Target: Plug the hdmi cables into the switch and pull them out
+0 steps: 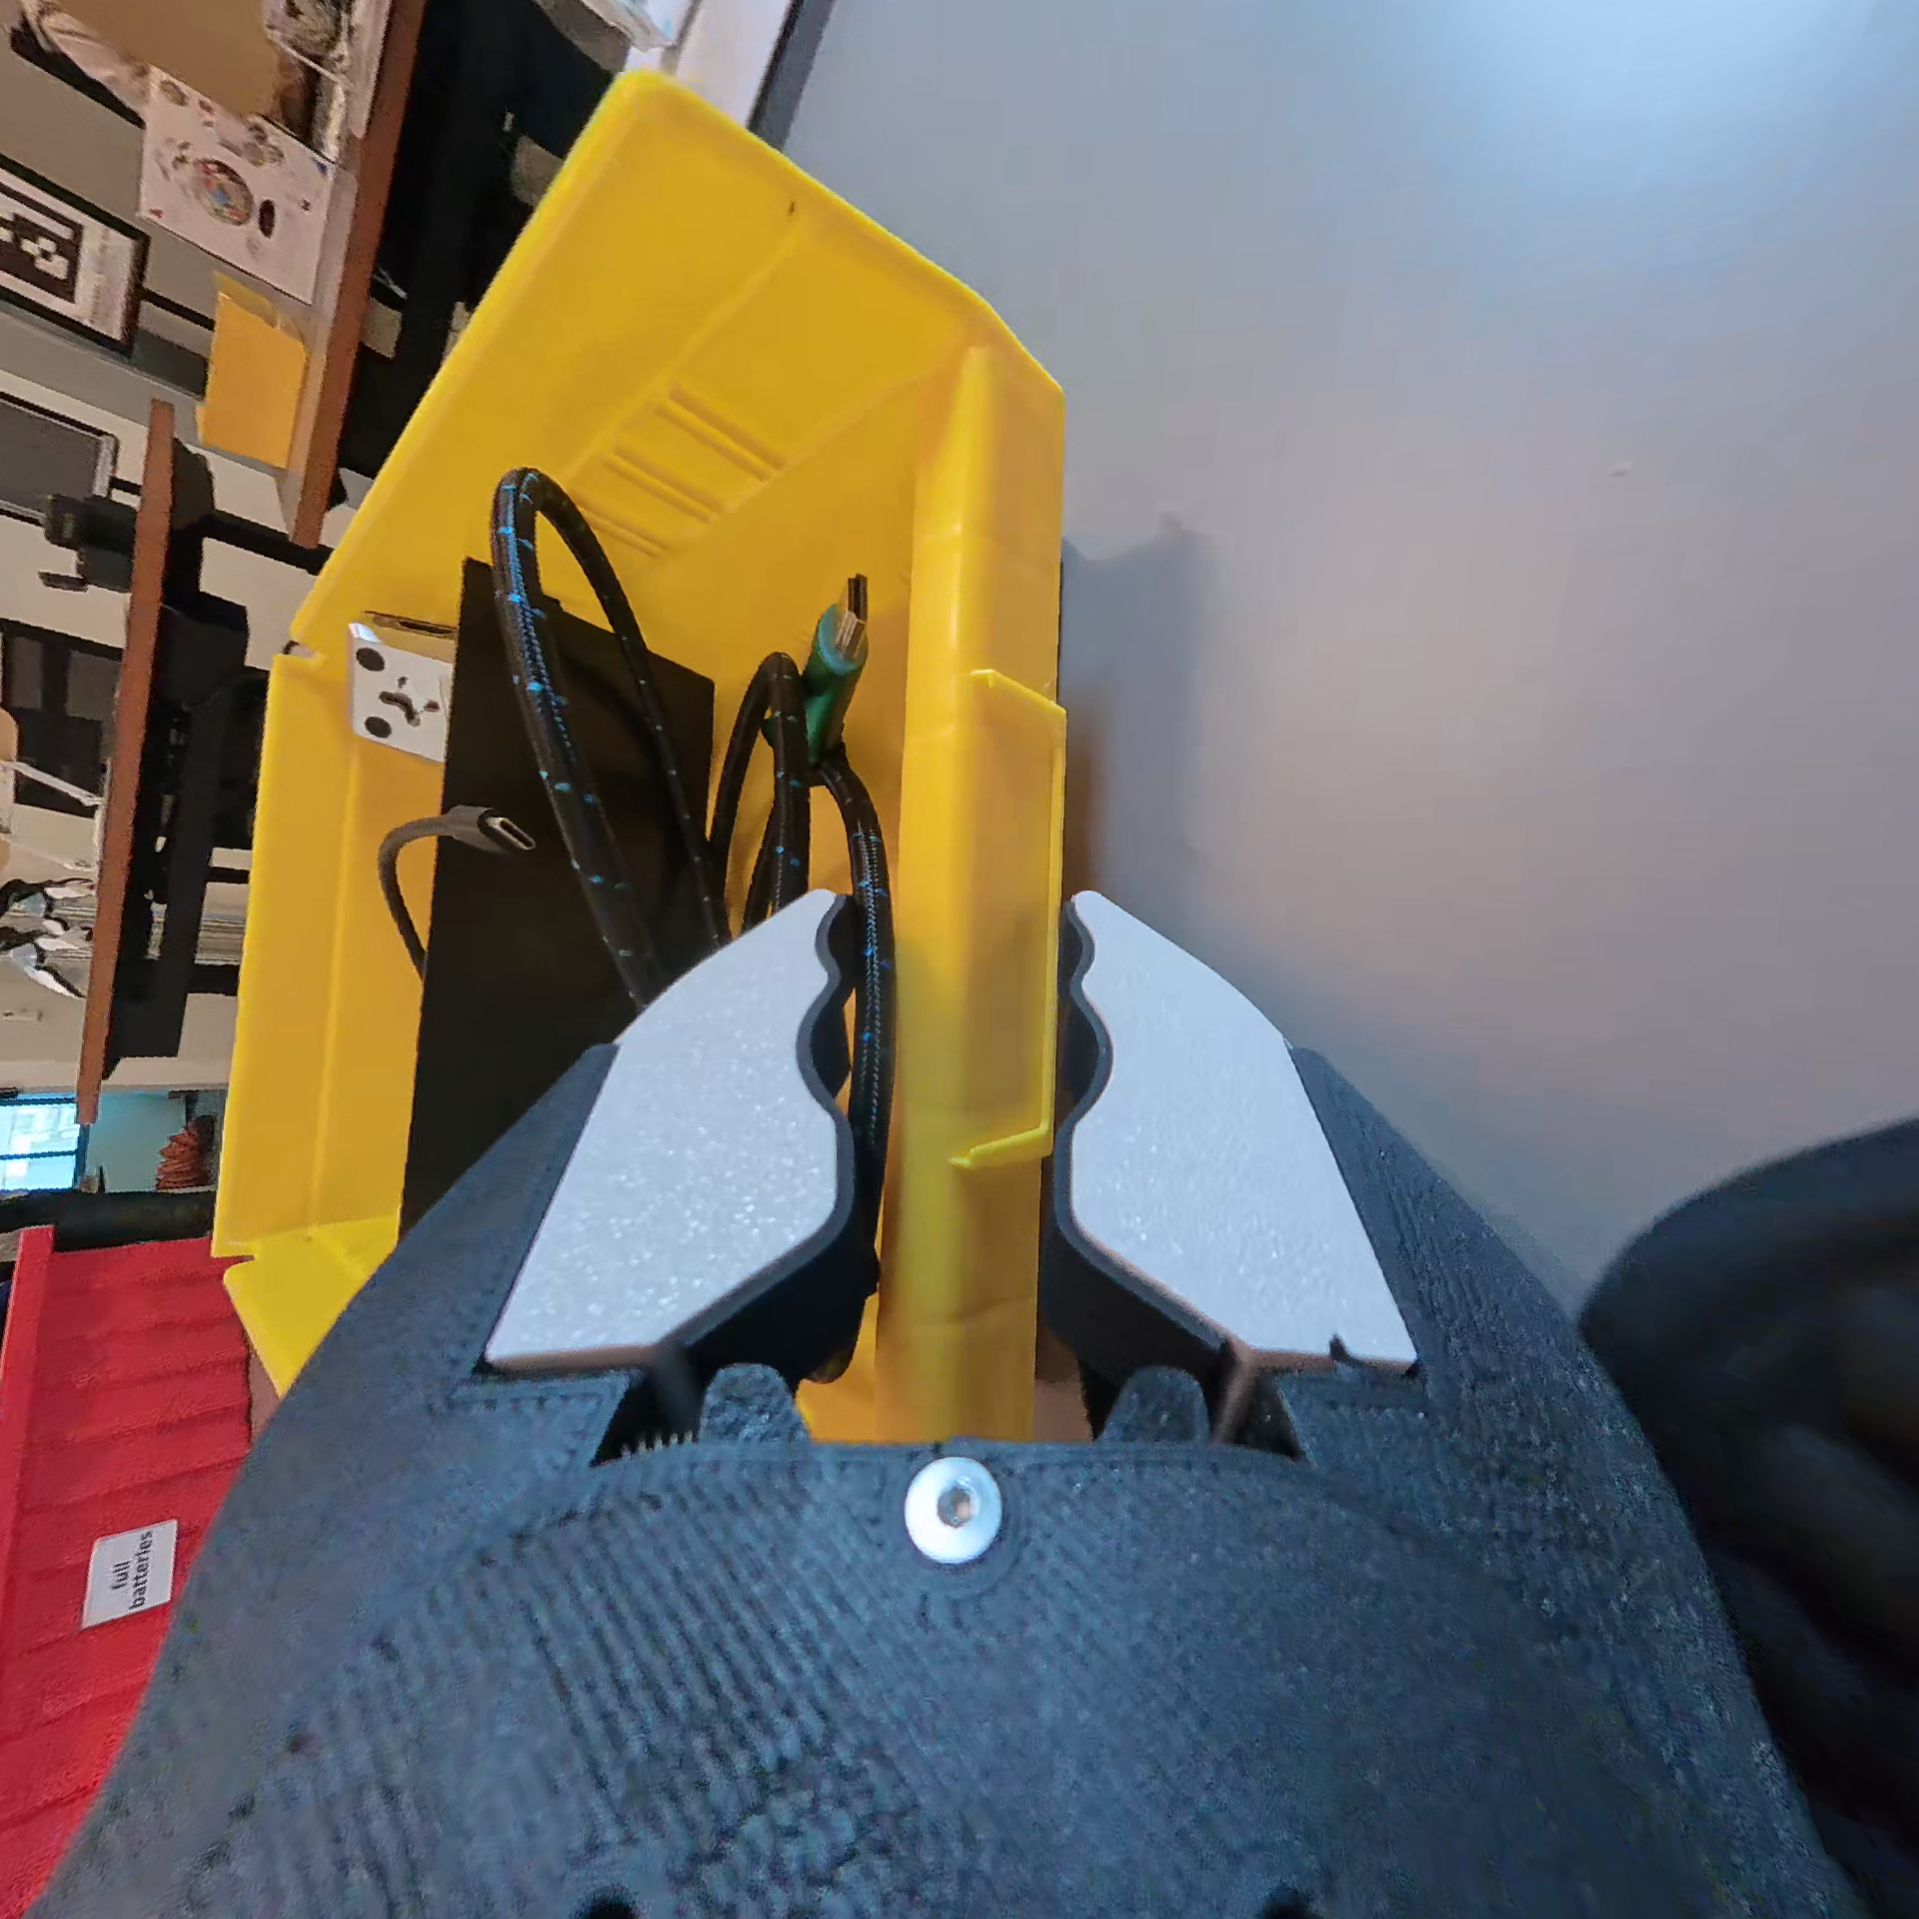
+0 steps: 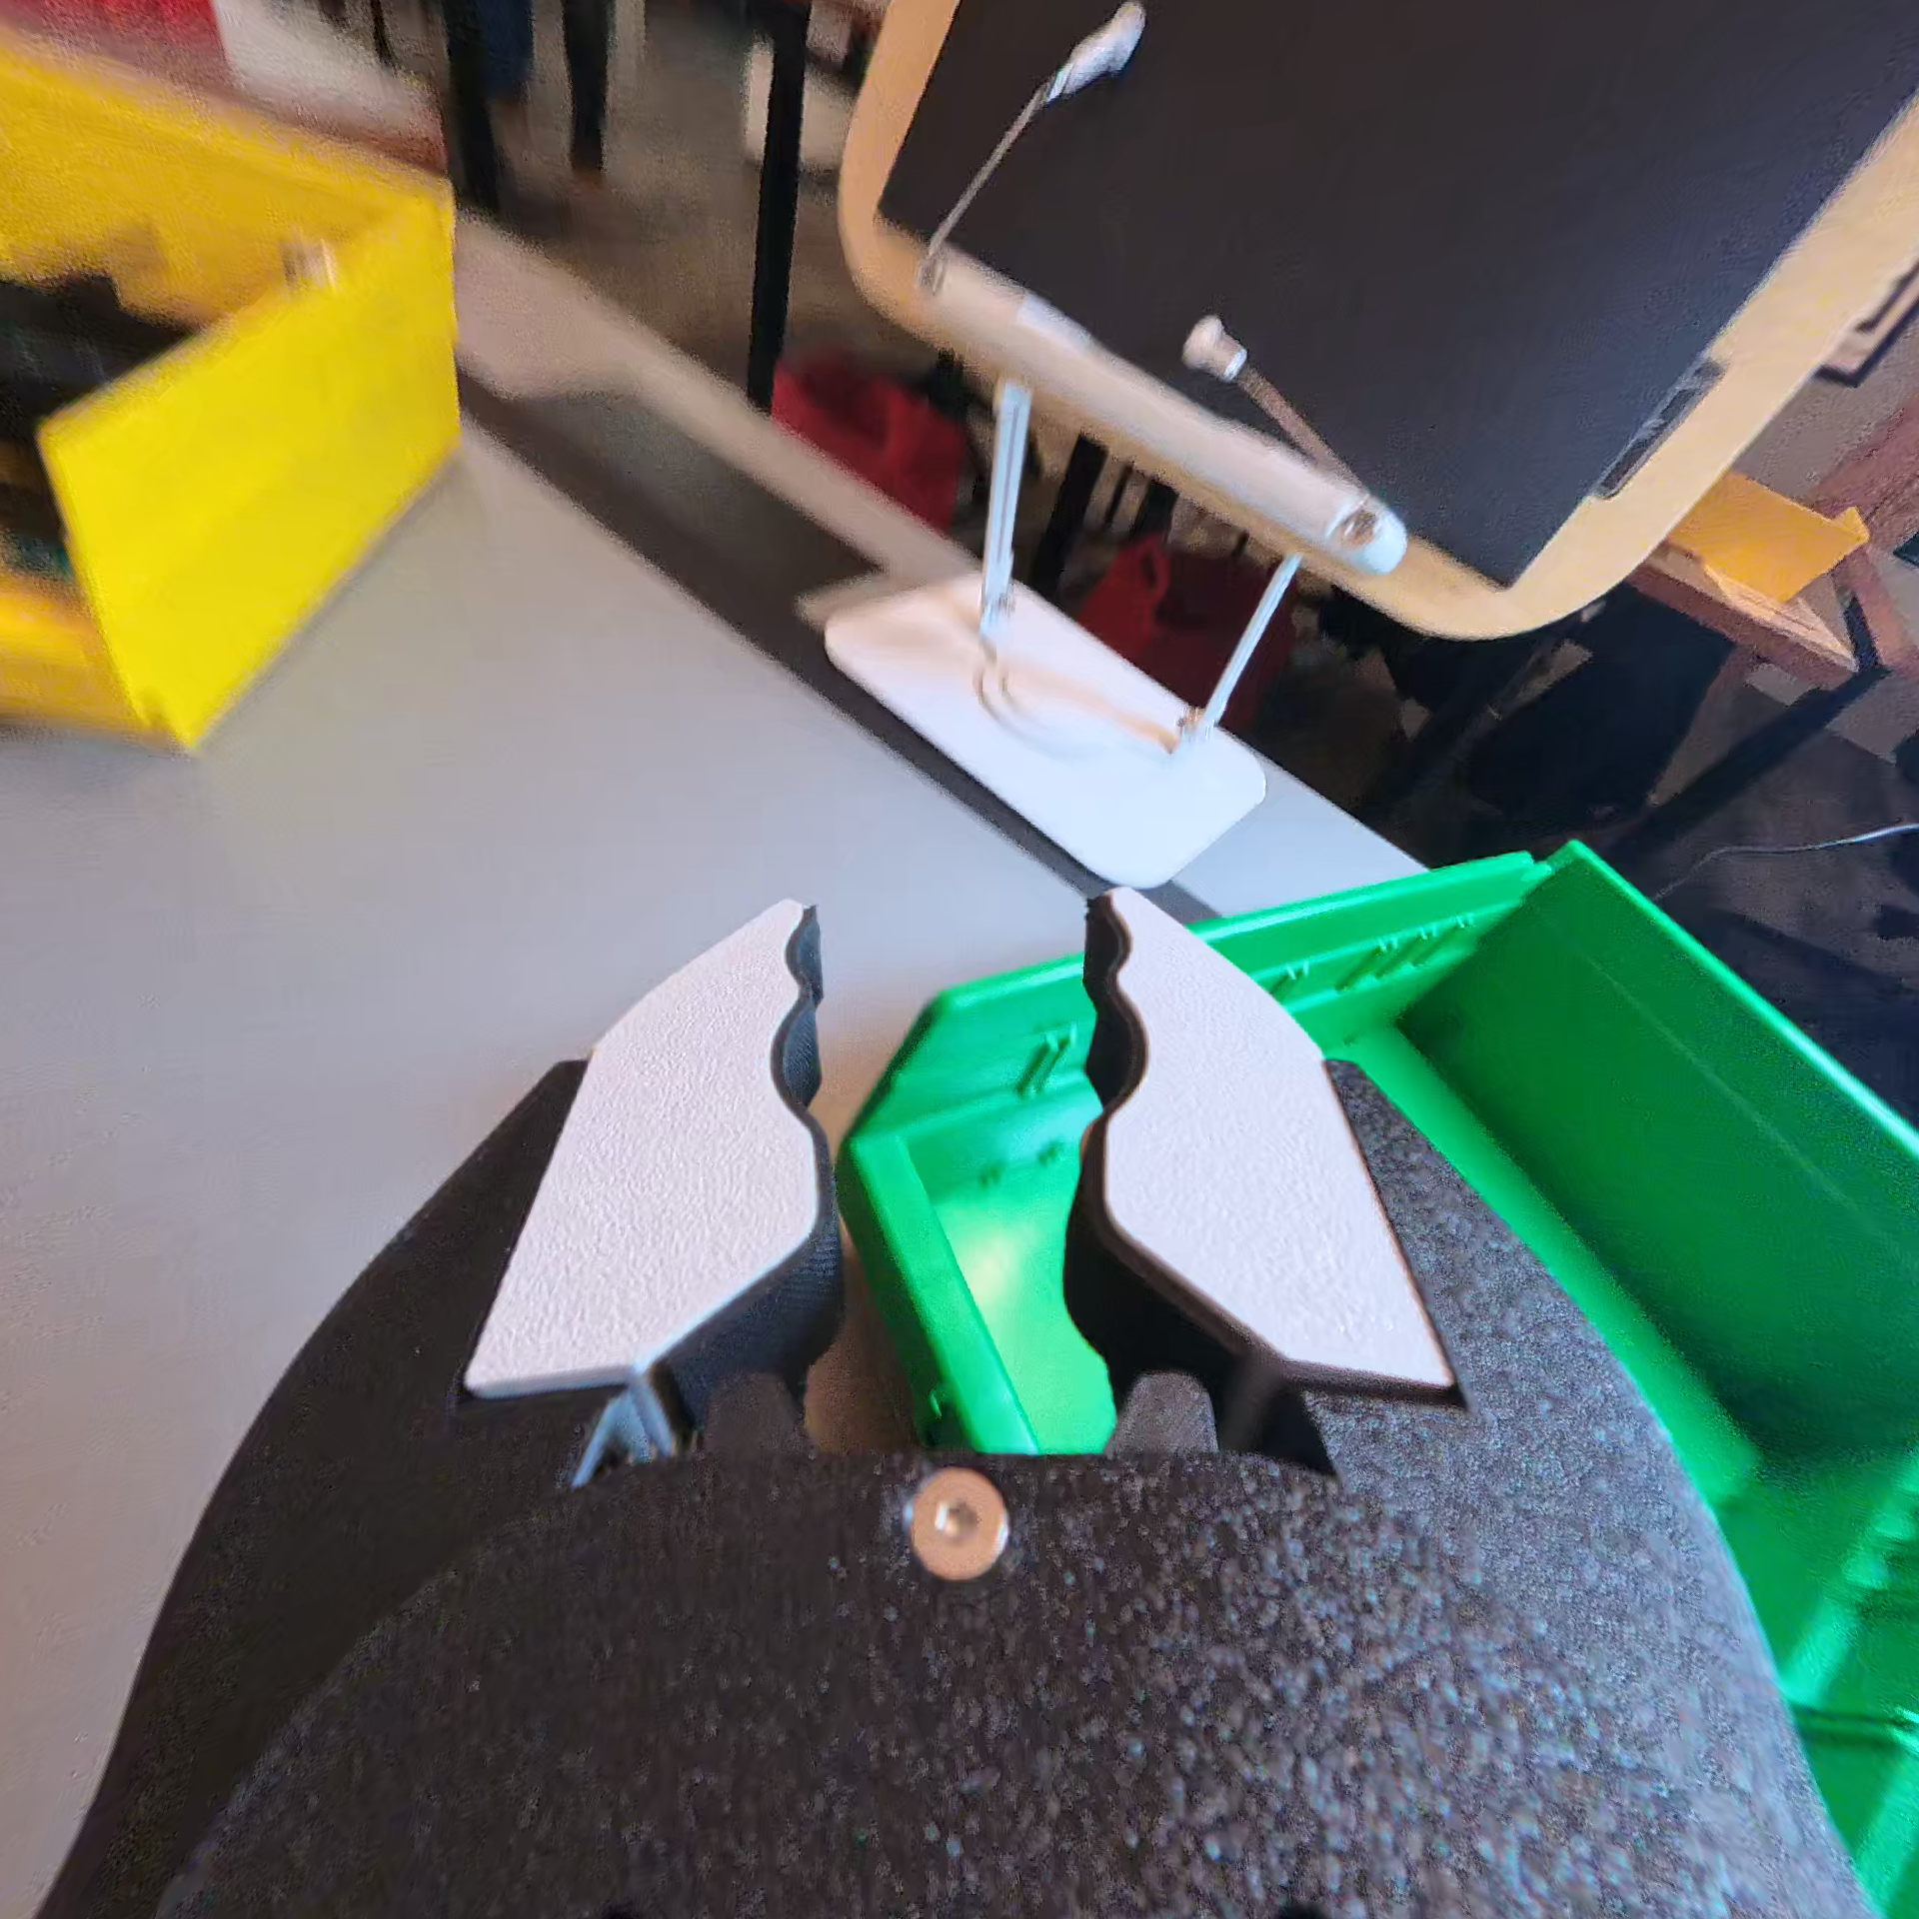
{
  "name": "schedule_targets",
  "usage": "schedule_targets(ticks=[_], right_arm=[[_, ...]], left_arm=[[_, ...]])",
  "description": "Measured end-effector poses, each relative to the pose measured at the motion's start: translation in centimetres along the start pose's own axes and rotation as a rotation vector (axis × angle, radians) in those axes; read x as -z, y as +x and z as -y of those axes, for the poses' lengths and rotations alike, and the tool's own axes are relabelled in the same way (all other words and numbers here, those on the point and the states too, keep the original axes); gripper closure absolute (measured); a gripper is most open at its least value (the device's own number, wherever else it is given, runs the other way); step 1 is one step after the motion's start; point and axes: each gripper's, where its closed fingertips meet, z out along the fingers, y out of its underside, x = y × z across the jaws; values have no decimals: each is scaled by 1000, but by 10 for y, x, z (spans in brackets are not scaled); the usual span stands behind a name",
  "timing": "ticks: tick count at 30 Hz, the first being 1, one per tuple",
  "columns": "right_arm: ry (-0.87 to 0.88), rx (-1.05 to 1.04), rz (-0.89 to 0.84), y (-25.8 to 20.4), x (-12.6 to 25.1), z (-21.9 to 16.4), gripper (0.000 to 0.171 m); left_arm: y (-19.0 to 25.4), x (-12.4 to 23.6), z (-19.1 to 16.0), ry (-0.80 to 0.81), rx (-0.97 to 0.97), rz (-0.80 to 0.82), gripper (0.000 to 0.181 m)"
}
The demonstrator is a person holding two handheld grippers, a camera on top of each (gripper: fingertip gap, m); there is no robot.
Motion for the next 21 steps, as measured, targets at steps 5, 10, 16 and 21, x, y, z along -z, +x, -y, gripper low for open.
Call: schedule_targets(ticks=[5, 10, 16, 21], right_arm=[[149, -119, -37, -1, 7, -2, 118], [189, -138, -70, 12, 30, -8, 115], [260, -179, -109, 35, 65, 6, 118], [136, -69, -112, 35, 78, -27, 119]], left_arm=[[-7, -4, 5, 35, 92, 32, 140], [-30, 32, 33, 328, 390, 37, 146], [-89, 77, 57, 716, 853, 8, 147], [-60, 57, 64, 540, 715, -160, 139]])
